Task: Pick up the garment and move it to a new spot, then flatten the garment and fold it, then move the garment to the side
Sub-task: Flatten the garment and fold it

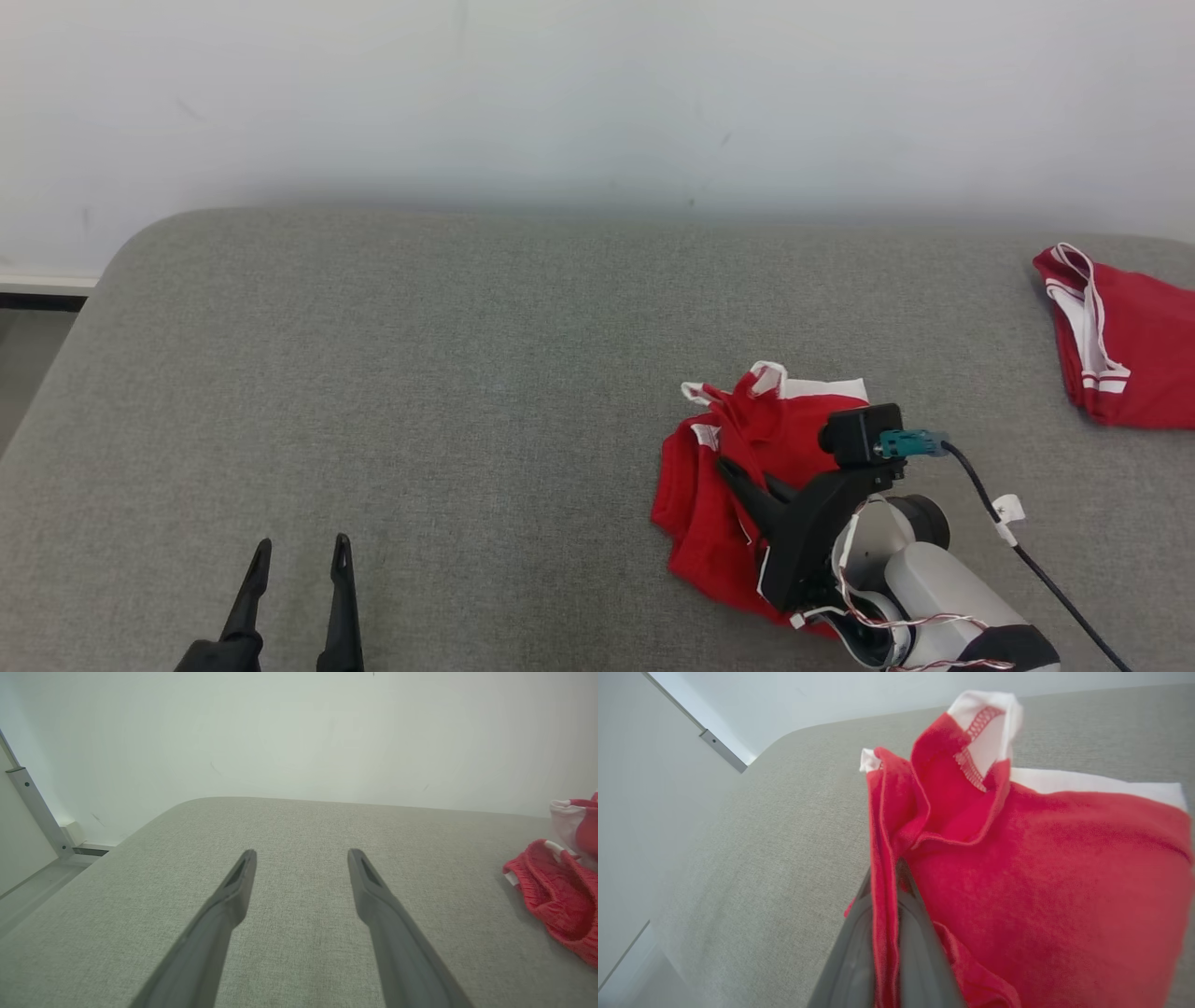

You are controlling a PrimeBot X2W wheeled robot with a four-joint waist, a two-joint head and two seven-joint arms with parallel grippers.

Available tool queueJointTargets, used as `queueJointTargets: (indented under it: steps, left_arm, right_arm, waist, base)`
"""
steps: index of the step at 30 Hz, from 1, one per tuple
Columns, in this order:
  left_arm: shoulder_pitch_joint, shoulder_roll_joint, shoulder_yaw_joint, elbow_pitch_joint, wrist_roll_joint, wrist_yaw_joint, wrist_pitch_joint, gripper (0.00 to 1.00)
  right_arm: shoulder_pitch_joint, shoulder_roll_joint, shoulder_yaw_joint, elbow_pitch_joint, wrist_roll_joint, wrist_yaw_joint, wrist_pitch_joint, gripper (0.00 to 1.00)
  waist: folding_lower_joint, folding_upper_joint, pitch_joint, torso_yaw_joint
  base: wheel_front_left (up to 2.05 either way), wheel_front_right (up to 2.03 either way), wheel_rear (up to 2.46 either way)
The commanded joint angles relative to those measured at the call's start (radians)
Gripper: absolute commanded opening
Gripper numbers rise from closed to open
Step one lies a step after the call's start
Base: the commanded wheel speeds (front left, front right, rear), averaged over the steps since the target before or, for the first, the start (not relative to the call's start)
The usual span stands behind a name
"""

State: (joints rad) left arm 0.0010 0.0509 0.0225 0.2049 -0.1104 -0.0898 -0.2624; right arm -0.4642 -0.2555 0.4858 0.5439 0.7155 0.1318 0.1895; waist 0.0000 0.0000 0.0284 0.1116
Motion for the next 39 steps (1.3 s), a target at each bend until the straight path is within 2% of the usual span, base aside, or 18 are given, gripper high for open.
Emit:
queueJointTargets:
  steps: [1,8,9,10,11,18,29,39]
  left_arm:
    - [-0.013,-0.001,0.000,0.002,-0.004,-0.004,-0.003,1.00]
    - [-0.026,-0.001,-0.014,0.013,-0.020,0.004,-0.003,1.00]
    - [-0.027,-0.001,-0.014,0.014,-0.021,0.005,-0.003,1.00]
    - [-0.026,-0.001,-0.015,0.015,-0.022,0.006,-0.003,1.00]
    - [-0.026,-0.001,-0.014,0.015,-0.022,0.007,-0.003,1.00]
    - [-0.020,-0.001,-0.001,0.013,-0.019,0.008,-0.003,1.00]
    - [-0.004,-0.001,0.035,0.000,0.000,-0.005,-0.003,1.00]
    - [-0.007,-0.001,0.049,0.002,0.013,-0.014,-0.003,1.00]
  right_arm:
    - [-0.008,0.008,0.004,0.002,-0.007,-0.003,0.003,0.00]
    - [-0.019,0.051,0.019,0.055,-0.027,-0.003,-0.022,0.00]
    - [-0.024,0.049,0.020,0.056,-0.033,-0.003,-0.040,0.17]
    - [-0.025,0.045,0.021,0.059,-0.039,-0.003,-0.057,0.81]
    - [-0.022,0.042,0.023,0.062,-0.040,-0.003,-0.069,1.00]
    - [-0.001,-0.017,-0.004,0.022,-0.034,-0.003,-0.185,1.00]
    - [0.086,-0.109,-0.157,-0.005,-0.040,-0.003,-0.338,1.00]
    - [0.187,-0.090,-0.271,-0.020,-0.087,-0.003,-0.421,1.00]
  waist:
    - [0.0000,0.0000,0.008,0.012]
    - [0.0000,0.0000,0.022,0.020]
    - [0.0000,0.0000,0.022,0.020]
    - [0.0000,0.0000,0.022,0.019]
    - [0.0000,0.0000,0.021,0.018]
    - [0.0000,0.0000,0.013,-0.002]
    - [0.0000,0.0000,0.014,-0.043]
    - [0.0000,0.0000,0.008,-0.052]
  base:
    - [0.00,0.00,0.00]
    - [0.00,0.00,0.00]
    - [0.00,0.00,0.00]
    - [0.00,0.00,0.00]
    - [0.00,0.00,0.00]
    - [0.00,0.00,0.00]
    - [0.00,0.00,0.00]
    - [0.00,0.00,0.00]
